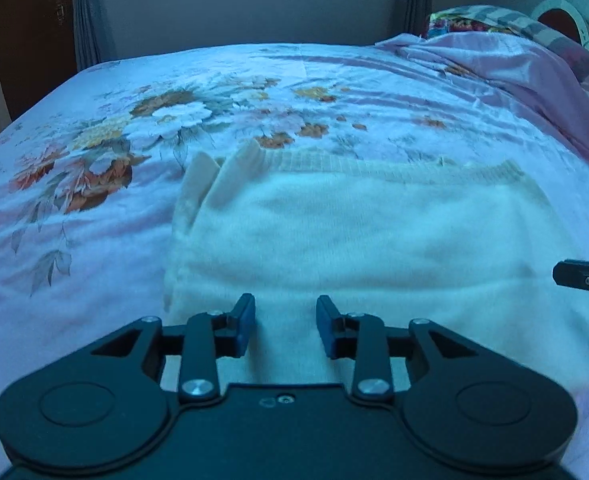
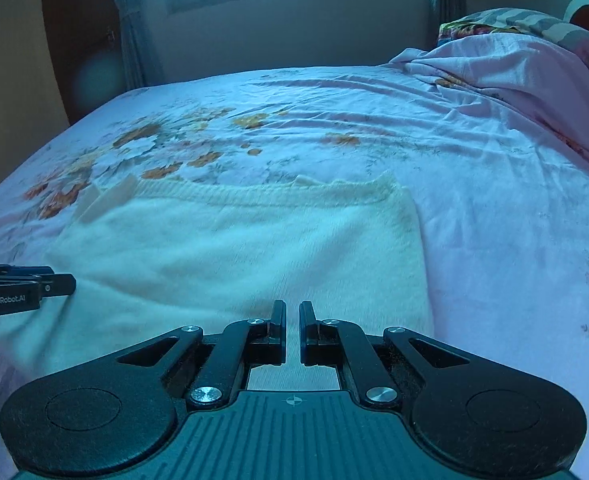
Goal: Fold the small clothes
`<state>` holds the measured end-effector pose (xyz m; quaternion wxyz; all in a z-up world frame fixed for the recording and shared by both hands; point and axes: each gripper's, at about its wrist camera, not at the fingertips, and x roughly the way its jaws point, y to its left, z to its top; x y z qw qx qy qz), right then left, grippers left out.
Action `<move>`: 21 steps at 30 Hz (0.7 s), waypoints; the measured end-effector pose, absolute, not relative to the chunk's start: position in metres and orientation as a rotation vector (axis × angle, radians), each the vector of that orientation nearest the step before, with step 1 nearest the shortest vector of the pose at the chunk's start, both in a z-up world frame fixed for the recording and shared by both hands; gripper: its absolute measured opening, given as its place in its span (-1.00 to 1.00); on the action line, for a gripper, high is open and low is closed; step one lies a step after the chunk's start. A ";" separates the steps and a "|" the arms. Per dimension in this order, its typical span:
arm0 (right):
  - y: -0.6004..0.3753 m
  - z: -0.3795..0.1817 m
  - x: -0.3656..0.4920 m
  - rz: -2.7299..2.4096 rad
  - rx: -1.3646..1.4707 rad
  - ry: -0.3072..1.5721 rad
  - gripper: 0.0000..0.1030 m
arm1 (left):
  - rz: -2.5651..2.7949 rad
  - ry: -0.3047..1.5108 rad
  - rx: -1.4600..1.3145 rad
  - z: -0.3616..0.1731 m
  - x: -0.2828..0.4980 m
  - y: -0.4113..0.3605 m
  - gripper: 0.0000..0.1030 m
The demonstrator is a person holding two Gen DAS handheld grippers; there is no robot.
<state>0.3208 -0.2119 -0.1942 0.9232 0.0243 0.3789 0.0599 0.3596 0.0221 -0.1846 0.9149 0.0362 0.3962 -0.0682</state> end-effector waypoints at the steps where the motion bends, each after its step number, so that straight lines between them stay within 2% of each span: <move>1: -0.208 -0.202 0.315 0.136 0.025 0.797 -0.94 | -0.136 0.810 0.097 -0.191 0.354 0.021 -0.36; 4: -0.204 -0.230 0.307 0.118 -0.117 0.820 -0.95 | -0.121 0.791 0.115 -0.199 0.343 0.021 -0.34; 10: -0.215 -0.211 0.291 0.092 -0.010 0.808 -0.90 | -0.115 0.786 0.133 -0.194 0.320 0.024 -0.35; 11: -0.210 -0.210 0.282 0.129 -0.015 0.796 -0.66 | -0.114 0.781 0.139 -0.195 0.316 0.022 -0.35; 12: -0.203 -0.215 0.276 0.146 -0.054 0.797 -0.15 | -0.112 0.775 0.147 -0.196 0.312 0.021 -0.35; 13: -0.198 -0.224 0.273 0.136 -0.111 0.804 -0.08 | -0.112 0.771 0.153 -0.198 0.309 0.021 -0.35; 15: -0.198 -0.232 0.268 0.129 -0.143 0.789 -0.06 | -0.117 0.770 0.166 -0.198 0.307 0.022 -0.35; 17: -0.199 -0.223 0.272 0.105 -0.101 0.810 -0.06 | -0.116 0.774 0.141 -0.189 0.302 0.023 -0.42; 21: -0.189 -0.205 0.262 0.123 -0.074 0.749 -0.06 | -0.157 0.749 0.149 -0.183 0.292 0.009 -0.35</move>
